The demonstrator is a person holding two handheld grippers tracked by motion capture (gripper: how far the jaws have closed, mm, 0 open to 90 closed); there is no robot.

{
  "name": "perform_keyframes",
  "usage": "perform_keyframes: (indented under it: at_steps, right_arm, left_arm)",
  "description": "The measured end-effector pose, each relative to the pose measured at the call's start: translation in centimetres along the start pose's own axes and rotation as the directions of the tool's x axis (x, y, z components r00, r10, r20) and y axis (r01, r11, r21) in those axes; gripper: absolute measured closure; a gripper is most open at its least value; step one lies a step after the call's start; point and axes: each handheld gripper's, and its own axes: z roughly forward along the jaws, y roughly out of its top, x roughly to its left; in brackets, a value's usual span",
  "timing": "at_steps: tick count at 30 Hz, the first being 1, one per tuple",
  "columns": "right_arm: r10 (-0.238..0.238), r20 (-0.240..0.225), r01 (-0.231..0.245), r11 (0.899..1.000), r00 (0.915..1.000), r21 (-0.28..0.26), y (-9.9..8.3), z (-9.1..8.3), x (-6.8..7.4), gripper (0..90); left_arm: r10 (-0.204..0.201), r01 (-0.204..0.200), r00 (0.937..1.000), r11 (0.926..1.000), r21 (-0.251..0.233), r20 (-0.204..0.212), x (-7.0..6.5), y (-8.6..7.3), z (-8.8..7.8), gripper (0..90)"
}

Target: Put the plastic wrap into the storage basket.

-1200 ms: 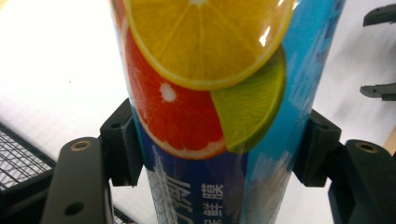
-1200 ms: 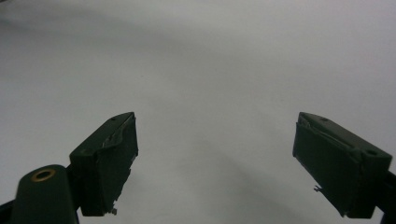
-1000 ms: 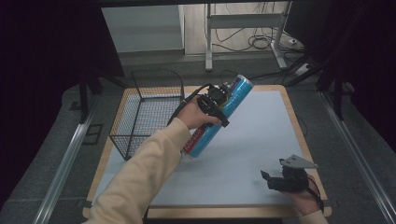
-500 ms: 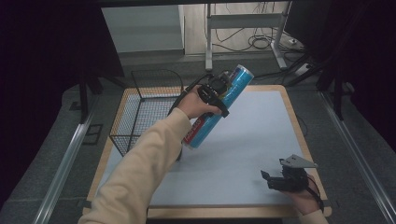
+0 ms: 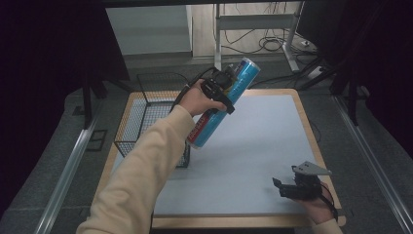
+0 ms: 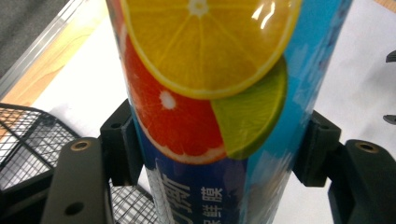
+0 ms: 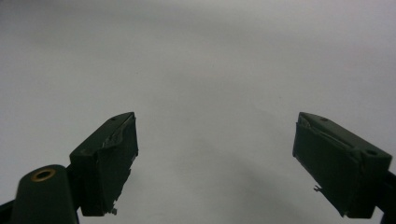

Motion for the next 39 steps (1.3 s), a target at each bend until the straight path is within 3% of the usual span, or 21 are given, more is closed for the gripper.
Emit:
perform_keyframes:
  at_steps: [21,28,39]
  right_arm:
    - [0.002,0.003,-0.002,1.0,1.0,-0.001,0.0,-0.1,-0.1,14.4]
    - [0.004,0.002,-0.004,1.0,1.0,0.0,0.0,0.1,-0.2,14.3]
    - [0.0,0.007,0.0,1.0,1.0,0.002,0.0,0.1,-0.1,14.4]
  left_arm:
    - [-0.027,0.025,0.9975,0.9992,-0.029,-0.065,2.4,-0.1,-4.3,32.0]
    - [-0.06,0.059,0.9938,0.998,-0.022,-0.093,3.9,-1.2,-4.8,32.1]
    - [-0.109,0.109,0.9888,0.994,-0.014,-0.101,5.8,-3.3,-4.7,32.1]
